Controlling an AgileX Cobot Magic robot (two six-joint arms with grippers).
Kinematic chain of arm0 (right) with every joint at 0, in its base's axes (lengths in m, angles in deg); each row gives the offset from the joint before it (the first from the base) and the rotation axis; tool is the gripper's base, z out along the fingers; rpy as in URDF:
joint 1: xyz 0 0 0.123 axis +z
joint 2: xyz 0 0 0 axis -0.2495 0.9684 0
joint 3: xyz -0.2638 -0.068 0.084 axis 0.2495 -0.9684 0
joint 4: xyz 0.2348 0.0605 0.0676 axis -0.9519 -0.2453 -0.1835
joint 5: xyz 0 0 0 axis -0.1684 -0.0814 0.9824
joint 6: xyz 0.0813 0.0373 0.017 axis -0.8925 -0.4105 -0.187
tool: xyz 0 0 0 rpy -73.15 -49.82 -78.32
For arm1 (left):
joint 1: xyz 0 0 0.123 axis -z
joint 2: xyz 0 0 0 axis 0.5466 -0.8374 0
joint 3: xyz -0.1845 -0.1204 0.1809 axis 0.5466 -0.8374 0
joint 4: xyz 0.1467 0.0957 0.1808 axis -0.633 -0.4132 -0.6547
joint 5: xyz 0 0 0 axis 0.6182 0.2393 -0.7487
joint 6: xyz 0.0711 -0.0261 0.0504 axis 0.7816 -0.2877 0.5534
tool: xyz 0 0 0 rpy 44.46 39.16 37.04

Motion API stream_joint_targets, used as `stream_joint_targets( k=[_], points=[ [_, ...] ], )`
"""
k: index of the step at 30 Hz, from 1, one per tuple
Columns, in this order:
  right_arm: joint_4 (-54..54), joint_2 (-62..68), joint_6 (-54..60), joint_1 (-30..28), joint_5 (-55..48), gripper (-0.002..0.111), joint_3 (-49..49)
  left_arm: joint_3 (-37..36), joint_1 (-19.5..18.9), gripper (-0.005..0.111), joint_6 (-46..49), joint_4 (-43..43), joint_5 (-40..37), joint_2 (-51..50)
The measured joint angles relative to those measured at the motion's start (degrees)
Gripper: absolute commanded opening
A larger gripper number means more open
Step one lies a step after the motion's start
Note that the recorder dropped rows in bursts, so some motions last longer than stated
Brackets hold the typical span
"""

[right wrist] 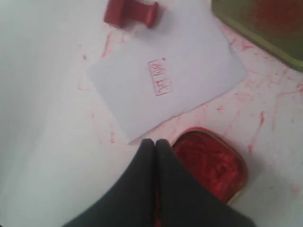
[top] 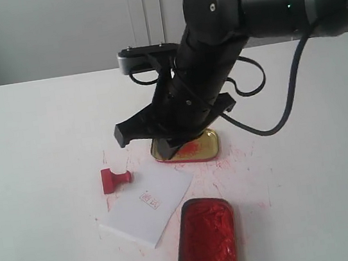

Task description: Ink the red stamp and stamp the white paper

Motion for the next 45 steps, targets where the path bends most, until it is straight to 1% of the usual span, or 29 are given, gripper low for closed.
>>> stream_joint_targets(
  k=[7,12,19,31,35,45],
  points=[
    [9.4,-1.9,-9.2,-0.1,-3.0,0.0,0.0,0.0,0.0,0.0,0.0,0.0,0.0,0.0],
    [11.5,-2.3,-11.0,-1.4,-5.0,0.0,0.0,0.0,0.0,0.0,0.0,0.0,0.0,0.0],
    [11.8,-3.1,-11.3,-6.3,-7.9,0.0,-0.6,0.0,0.0,0.0,0.0,0.0,0.0,0.0],
    [12.0,-10.2,-11.1,-16.6,-8.1,0.0,-9.3,0.0,0.0,0.0,0.0,0.0,0.0,0.0],
    [12.1,-13.0,-8.3,-20.3,-7.9,0.0,-11.8,0.0,0.0,0.0,0.0,0.0,0.0,0.0],
    [12.0,-19.8,-1.8,-25.8,-7.8,0.0,-16.4,0.0,0.0,0.0,0.0,0.0,0.0,0.0]
  ],
)
